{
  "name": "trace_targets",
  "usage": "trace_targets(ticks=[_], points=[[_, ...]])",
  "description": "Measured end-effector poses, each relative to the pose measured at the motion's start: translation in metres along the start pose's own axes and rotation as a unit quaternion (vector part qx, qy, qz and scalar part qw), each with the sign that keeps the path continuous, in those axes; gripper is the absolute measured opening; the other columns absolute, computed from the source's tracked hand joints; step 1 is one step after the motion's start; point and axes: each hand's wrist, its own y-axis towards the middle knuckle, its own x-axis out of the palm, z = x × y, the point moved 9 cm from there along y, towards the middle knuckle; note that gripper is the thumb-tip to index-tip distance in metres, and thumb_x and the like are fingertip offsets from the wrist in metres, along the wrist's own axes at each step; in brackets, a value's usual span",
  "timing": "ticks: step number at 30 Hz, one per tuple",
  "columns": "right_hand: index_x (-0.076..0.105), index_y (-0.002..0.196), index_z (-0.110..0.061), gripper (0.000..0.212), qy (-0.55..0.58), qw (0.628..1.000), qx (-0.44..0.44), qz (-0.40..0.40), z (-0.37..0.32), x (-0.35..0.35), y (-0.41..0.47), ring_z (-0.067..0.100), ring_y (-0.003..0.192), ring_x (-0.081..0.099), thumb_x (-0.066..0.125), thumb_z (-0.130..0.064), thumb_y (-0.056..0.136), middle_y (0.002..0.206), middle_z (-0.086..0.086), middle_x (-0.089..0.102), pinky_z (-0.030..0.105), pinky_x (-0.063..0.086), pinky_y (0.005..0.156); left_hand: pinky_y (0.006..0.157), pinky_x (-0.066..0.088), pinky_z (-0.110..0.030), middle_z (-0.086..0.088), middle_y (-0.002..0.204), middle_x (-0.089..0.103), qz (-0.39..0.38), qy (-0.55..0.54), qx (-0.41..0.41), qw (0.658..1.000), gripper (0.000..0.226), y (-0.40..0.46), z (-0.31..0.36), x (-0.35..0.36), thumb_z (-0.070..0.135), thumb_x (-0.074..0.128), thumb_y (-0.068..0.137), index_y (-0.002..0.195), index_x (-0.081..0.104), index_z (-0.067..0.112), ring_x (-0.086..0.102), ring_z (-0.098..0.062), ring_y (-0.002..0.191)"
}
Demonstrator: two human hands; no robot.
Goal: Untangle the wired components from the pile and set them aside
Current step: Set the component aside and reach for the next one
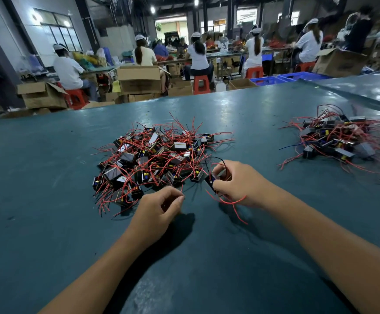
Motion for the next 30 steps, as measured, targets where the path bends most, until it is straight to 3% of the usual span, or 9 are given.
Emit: trace_targets(ticks=[4,7,10,13,16,19,24,26,30], points=[[0.044,0.124,-0.021,0.045,-0.229,0.970,-0.073,-0.041,-0.005,-0.010,0.002,0.022,0.101,0.055,0.066,-0.032,0.086,0.115,-0.001,0.056,0.037,0.047,0.090,0.060,0.053,-0.038,0.008,0.066,0.063,0.012,0.002,-0.008,1.000,0.010,0.001,0.000,0.000,0.019,0.063,0.097,0.089,0.068,0.021,0.059,-0.012,0.059],[0.039,0.129,-0.023,0.046,-0.285,0.945,-0.112,-0.112,-0.007,-0.003,-0.007,0.021,0.108,0.051,0.062,-0.027,0.090,0.124,0.001,0.051,0.034,0.043,0.093,0.060,0.053,-0.036,0.006,0.066,0.064,0.016,-0.005,-0.021,1.000,0.012,0.001,-0.002,-0.001,0.018,0.062,0.098,0.088,0.068,0.023,0.059,-0.011,0.058],[0.038,0.129,-0.022,0.044,-0.393,0.899,-0.155,-0.113,-0.013,0.000,-0.010,0.023,0.115,0.049,0.055,-0.021,0.088,0.123,0.001,0.048,0.039,0.046,0.093,0.059,0.053,-0.037,0.003,0.066,0.065,0.013,-0.008,-0.026,1.000,0.014,0.001,-0.003,0.000,0.018,0.061,0.098,0.087,0.067,0.025,0.060,-0.014,0.056],[0.037,0.129,-0.021,0.047,-0.551,0.833,-0.036,-0.034,0.004,-0.054,0.010,0.026,0.124,0.049,0.057,-0.016,0.088,0.127,0.005,0.051,0.049,0.035,0.109,0.058,0.052,-0.038,0.003,0.065,0.065,0.017,-0.012,-0.025,0.999,0.015,0.001,-0.002,-0.002,0.018,0.060,0.099,0.086,0.066,0.024,0.059,-0.013,0.055],[0.007,0.153,-0.008,0.093,-0.596,0.778,0.183,0.070,0.033,-0.133,0.016,0.037,0.150,0.015,0.069,-0.021,0.084,0.158,0.024,0.024,0.066,-0.004,0.117,0.058,0.052,-0.037,0.005,0.066,0.065,0.019,-0.008,-0.020,1.000,0.013,0.003,-0.002,-0.002,0.019,0.060,0.099,0.088,0.067,0.021,0.058,-0.013,0.055],[0.002,0.154,-0.010,0.090,-0.538,0.829,0.127,0.083,0.021,-0.113,0.030,0.032,0.152,0.008,0.064,-0.019,0.089,0.162,0.019,0.014,0.064,-0.004,0.117,0.058,0.052,-0.033,0.006,0.068,0.065,0.015,-0.006,-0.019,1.000,0.011,0.007,-0.002,0.003,0.020,0.060,0.099,0.090,0.067,0.021,0.059,-0.011,0.058],[0.042,0.140,-0.016,0.049,-0.378,0.925,-0.042,-0.021,-0.009,-0.011,0.046,0.026,0.132,0.046,0.053,-0.039,0.099,0.142,0.008,0.050,0.048,0.028,0.116,0.056,0.047,-0.021,0.009,0.069,0.064,0.020,0.001,-0.019,1.000,0.010,0.008,-0.006,0.002,0.020,0.061,0.098,0.092,0.069,0.020,0.058,-0.007,0.060],[0.045,0.138,-0.014,0.054,-0.299,0.951,-0.047,-0.053,-0.010,0.012,0.051,0.027,0.125,0.052,0.059,-0.043,0.095,0.136,0.009,0.055,0.046,0.039,0.108,0.056,0.046,-0.019,0.011,0.069,0.064,0.024,0.003,-0.018,1.000,0.010,0.008,-0.005,0.001,0.020,0.061,0.098,0.092,0.069,0.019,0.058,-0.007,0.061],[0.040,0.142,-0.014,0.072,-0.221,0.973,-0.026,-0.065,-0.010,0.039,0.060,0.026,0.125,0.053,0.069,-0.050,0.087,0.138,0.006,0.056,0.046,0.043,0.105,0.058,0.049,-0.030,0.009,0.068,0.063,0.022,-0.001,-0.016,1.000,0.011,0.008,-0.004,0.001,0.020,0.061,0.098,0.091,0.069,0.020,0.058,-0.011,0.061]])
